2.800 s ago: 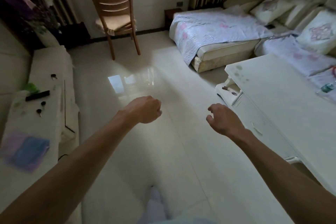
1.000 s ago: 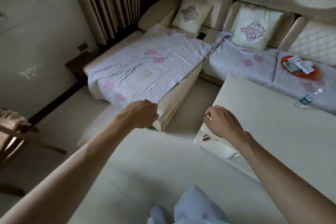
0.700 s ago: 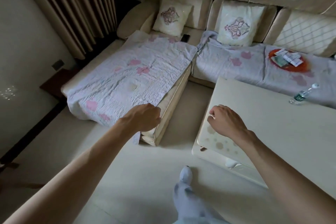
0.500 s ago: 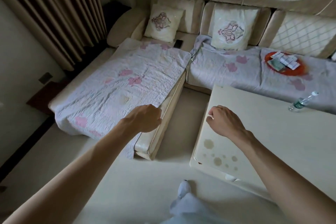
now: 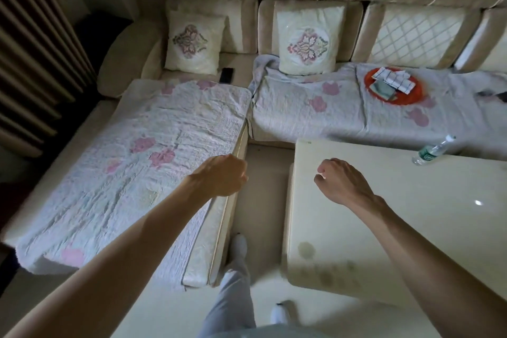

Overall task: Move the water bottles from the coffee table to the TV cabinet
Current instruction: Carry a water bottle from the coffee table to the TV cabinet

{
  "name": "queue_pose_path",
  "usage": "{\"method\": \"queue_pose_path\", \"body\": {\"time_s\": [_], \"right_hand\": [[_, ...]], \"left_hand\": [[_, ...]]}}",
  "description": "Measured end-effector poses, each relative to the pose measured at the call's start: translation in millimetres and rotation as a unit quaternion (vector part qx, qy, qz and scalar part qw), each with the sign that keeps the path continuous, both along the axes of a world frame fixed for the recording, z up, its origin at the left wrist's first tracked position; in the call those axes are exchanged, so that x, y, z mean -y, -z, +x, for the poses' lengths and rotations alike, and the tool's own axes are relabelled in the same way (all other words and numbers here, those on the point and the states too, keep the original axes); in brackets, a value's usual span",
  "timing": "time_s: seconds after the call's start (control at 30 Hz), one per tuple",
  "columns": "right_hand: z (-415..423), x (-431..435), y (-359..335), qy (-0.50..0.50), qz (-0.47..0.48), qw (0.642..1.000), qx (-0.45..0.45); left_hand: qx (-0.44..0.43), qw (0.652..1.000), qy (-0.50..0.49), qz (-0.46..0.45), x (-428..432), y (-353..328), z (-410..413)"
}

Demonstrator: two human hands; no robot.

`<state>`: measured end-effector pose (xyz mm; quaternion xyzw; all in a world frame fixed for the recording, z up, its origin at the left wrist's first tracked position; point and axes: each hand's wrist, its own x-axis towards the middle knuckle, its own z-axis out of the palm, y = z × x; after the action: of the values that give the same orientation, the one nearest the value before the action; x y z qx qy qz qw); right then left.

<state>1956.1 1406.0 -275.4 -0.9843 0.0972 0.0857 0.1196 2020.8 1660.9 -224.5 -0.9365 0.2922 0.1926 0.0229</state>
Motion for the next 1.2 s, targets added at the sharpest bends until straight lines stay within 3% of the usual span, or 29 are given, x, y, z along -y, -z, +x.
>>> {"method": "queue_pose_path", "body": {"time_s": [0.47,0.8,1.03,1.2], "right_hand": [[153.9,29.3,-0.6,0.173,0.004,0.985,-0.006],[199.1,102.9,7.6,0.288,0.021,0.957,-0.005],[240.8,174.8,16.1,0.312,0.036,0.948,0.048],[244.7,220.0,13.2,0.371,0.064,0.924,0.060]], "left_hand": [[-0.013,0.989,0.145,0.003,64.7,-0.6,238.0],[-0.037,0.964,0.262,0.035,183.4,13.4,324.2],[-0.016,0.947,0.313,0.065,276.4,8.8,378.4],[-0.011,0.933,0.357,0.031,349.8,9.0,396.7]]}}
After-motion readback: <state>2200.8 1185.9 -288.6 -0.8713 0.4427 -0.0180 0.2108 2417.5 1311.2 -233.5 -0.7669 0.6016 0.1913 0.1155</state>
